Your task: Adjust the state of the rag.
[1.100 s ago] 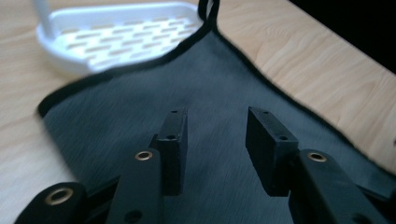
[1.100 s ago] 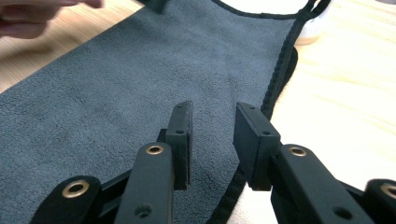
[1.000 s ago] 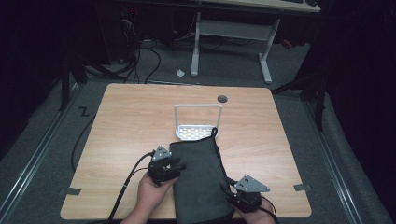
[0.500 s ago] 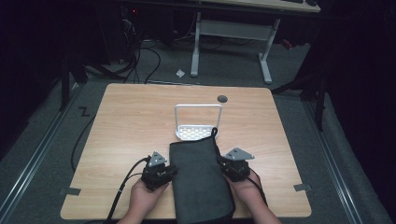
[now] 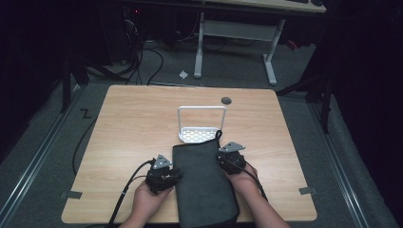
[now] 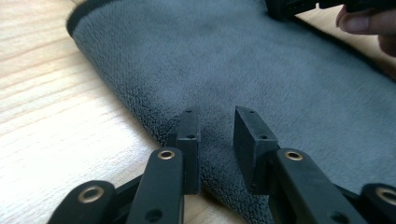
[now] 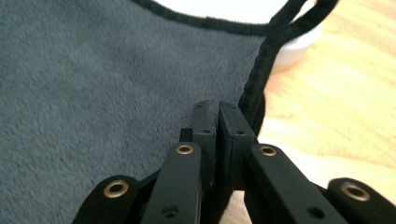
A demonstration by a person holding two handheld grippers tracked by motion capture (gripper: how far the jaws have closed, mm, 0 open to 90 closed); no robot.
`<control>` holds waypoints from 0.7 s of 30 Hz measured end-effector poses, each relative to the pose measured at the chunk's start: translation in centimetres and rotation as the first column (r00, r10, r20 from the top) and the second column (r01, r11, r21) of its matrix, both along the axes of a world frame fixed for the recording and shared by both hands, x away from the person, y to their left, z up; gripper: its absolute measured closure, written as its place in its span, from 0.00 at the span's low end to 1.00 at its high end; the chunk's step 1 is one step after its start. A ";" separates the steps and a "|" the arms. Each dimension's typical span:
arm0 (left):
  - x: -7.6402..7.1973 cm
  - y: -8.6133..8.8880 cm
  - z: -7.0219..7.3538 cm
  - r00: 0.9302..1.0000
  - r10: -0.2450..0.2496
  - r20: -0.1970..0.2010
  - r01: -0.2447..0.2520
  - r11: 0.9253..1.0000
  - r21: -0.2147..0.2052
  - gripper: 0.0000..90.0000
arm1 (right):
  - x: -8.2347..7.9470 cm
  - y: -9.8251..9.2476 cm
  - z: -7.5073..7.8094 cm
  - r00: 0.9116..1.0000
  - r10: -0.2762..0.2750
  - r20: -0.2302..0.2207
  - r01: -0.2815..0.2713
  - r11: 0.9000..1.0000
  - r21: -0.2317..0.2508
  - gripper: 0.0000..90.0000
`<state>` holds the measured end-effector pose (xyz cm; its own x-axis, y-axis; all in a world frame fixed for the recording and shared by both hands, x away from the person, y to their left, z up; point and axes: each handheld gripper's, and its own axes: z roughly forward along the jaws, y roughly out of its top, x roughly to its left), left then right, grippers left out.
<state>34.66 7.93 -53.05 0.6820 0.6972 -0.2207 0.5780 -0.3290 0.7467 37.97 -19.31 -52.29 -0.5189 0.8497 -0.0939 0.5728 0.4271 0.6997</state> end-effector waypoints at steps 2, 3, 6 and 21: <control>0.0 0.0 0.0 1.000 -0.002 0.001 0.002 1.000 0.004 0.80 | -0.3 -0.3 -0.1 1.000 -0.003 -0.003 0.003 1.000 0.014 0.96; 0.0 0.0 0.0 1.000 -0.004 -0.002 0.004 1.000 0.003 0.79 | -0.5 -0.4 -0.1 1.000 -0.001 -0.002 0.001 1.000 0.017 0.95; -0.2 0.0 0.0 1.000 -0.015 -0.004 0.015 1.000 0.003 0.78 | -1.4 -0.7 -0.2 1.000 0.009 0.005 -0.009 1.000 0.023 0.94; -0.6 0.5 0.8 0.999 -0.012 -0.033 0.011 0.999 -0.037 0.65 | -6.3 -2.7 -0.4 0.997 0.073 -0.004 -0.072 0.995 0.076 0.83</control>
